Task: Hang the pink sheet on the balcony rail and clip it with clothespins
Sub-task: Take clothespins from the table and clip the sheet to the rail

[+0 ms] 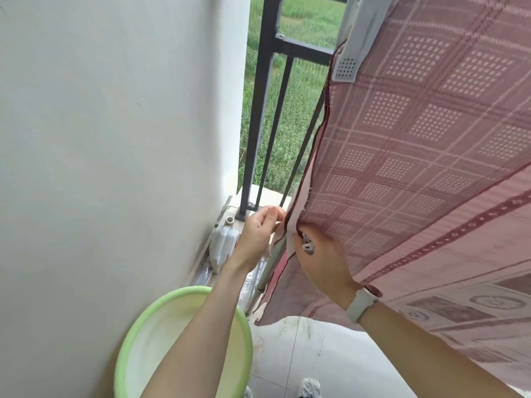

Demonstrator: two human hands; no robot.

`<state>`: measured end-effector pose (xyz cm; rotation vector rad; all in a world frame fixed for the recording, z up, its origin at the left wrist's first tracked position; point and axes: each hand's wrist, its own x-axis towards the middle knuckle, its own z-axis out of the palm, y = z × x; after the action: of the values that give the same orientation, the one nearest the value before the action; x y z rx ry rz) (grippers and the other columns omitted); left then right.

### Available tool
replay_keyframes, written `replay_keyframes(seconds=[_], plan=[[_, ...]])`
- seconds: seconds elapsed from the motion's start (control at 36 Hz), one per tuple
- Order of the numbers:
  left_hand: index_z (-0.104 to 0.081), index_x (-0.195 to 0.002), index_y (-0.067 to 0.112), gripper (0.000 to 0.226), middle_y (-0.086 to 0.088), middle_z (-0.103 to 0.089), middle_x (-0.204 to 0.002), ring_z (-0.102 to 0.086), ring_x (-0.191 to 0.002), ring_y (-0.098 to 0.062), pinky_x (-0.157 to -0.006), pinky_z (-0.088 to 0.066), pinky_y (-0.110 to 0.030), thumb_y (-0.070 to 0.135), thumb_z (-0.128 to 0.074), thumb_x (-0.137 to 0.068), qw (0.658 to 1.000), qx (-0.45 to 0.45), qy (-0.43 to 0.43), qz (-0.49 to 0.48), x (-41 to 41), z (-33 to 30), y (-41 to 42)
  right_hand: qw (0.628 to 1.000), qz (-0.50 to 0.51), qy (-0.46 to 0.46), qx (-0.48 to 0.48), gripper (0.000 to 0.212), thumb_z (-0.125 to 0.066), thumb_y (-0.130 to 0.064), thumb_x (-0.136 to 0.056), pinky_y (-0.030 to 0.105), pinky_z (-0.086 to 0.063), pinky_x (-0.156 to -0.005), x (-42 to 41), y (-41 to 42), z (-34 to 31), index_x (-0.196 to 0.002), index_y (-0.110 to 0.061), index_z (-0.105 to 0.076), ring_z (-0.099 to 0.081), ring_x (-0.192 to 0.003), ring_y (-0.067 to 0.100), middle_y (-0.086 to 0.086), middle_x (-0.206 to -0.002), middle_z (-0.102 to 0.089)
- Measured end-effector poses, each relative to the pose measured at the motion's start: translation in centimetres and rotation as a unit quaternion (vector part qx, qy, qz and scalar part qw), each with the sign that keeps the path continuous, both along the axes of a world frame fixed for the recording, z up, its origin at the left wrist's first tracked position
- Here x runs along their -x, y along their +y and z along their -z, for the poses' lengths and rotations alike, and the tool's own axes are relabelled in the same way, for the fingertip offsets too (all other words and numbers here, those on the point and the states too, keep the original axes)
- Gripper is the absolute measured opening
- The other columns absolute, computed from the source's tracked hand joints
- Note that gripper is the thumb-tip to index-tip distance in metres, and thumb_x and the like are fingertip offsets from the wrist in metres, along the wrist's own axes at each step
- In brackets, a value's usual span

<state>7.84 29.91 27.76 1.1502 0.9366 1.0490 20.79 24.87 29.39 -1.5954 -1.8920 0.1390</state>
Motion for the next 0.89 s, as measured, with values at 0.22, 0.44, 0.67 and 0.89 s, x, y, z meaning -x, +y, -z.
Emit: replay_keyframes(seconds=[0.22,0.44,0.67,0.89], plan=[[-0.061,-0.105,0.01,0.045,-0.014,-0.065,-0.101,-0.06,-0.094,-0.023,-0.085,-0.048,-0.036,0.043,-0.064,-0.074,1.0,0.007,-0.01,0.012,0.7,0.6,-0.2,0.995,-0.035,-0.087,-0.042,0.032,-0.05,-0.019,-0.087,0.024,-0.05,-0.052,-1.2,-0.6,0.6,-0.115,-0.028,-0.061,-0.061,-0.067,0.011,-0.007,-0.093,-0.067],[-0.068,-0.082,0.022,0.017,-0.008,-0.063,-0.072,-0.053,-0.066,-0.018,-0.062,-0.044,-0.038,0.03,-0.055,-0.089,0.991,-0.049,0.06,-0.107,-0.2,0.4,0.0,0.997,-0.05,-0.066,0.006,0.033,-0.043,-0.029,-0.09,0.024,-0.051,-0.055,-1.2,-0.7,0.4,-0.12,-0.032,-0.057,-0.058,-0.07,0.005,-0.01,-0.092,-0.066],[-0.065,-0.081,0.007,0.013,0.012,-0.052,-0.055,-0.046,-0.048,0.007,-0.05,-0.033,-0.007,0.004,-0.054,-0.086,0.972,-0.019,0.223,-0.076,1.0,3.5,-1.0,0.993,0.056,-0.089,0.045,0.053,-0.034,-0.072,-0.074,0.025,-0.039,-0.05,2.0,0.8,-1.1,-0.072,-0.022,-0.052,-0.053,-0.051,0.013,-0.009,-0.057,-0.054],[-0.06,-0.083,0.008,0.013,-0.002,-0.062,-0.074,-0.056,-0.07,-0.015,-0.066,-0.042,-0.02,0.002,-0.05,-0.089,0.973,-0.033,0.197,-0.112,2.0,5.5,-0.7,0.99,0.103,-0.093,0.038,0.021,-0.053,-0.031,-0.085,0.027,-0.041,-0.049,2.9,0.5,-1.2,-0.069,-0.018,-0.054,-0.056,-0.051,0.018,-0.005,-0.056,-0.059]])
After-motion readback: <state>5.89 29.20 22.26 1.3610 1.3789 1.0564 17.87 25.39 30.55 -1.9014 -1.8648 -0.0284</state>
